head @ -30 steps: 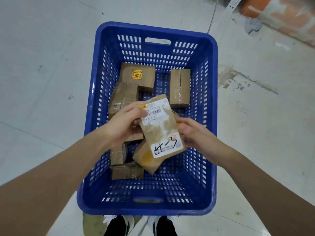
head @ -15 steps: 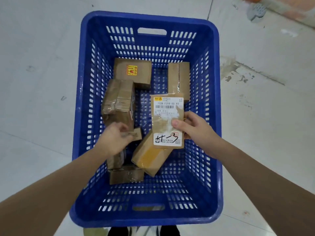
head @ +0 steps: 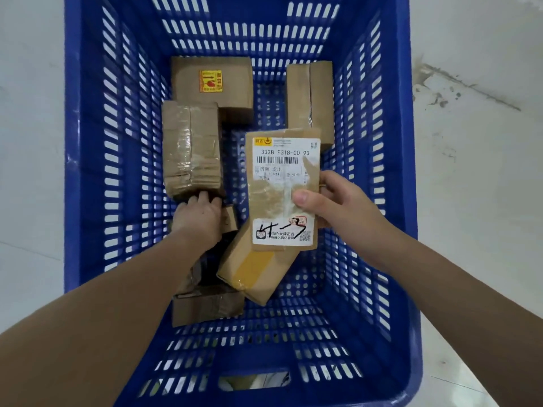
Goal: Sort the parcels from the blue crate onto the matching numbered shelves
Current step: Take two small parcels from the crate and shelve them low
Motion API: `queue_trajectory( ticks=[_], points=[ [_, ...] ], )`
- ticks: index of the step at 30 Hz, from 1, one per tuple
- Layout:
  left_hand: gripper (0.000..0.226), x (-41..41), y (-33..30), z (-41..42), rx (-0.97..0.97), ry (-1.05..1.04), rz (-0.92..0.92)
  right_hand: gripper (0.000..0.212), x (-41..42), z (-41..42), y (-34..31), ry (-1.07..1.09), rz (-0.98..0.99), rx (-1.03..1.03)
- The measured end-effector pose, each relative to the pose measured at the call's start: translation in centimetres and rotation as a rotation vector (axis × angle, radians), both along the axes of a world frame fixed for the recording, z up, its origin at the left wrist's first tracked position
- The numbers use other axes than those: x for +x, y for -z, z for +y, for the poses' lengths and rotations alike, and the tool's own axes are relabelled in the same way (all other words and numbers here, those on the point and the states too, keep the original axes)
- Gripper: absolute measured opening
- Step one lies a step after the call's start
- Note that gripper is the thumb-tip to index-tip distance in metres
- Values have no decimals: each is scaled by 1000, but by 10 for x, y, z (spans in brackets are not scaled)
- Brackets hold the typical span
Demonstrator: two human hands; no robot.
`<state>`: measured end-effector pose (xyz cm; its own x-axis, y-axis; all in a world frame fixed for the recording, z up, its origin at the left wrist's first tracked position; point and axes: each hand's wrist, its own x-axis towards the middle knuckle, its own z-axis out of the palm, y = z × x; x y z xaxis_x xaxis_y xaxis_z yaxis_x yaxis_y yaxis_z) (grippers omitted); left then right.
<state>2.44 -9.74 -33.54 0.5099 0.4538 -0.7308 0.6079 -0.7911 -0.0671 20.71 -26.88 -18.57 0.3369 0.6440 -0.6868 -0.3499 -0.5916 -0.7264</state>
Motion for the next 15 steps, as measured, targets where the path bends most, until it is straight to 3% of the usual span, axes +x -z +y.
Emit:
queue_trajectory(
  ticks=[2, 4, 8, 11, 15],
  points=[
    [58, -5, -1, -1, 5, -23, -78, 50, 3, -2, 0, 16, -19, -15],
    [56, -10, -10, -3, -25, -125, -209, 38, 6, -4, -4, 56, -37, -11],
    [59, -12, -53, 5, -214, -614, -519, 30, 14, -7, -19, 200, -46, -19],
    [68, -12, -91, 21, -368, -941, -628, 31, 21, -5, -35, 297, -56, -55],
    [37, -3, -141, 38, -679, -1393, -734, 31, 28, -5, -55, 316, -56, -88]
  ],
)
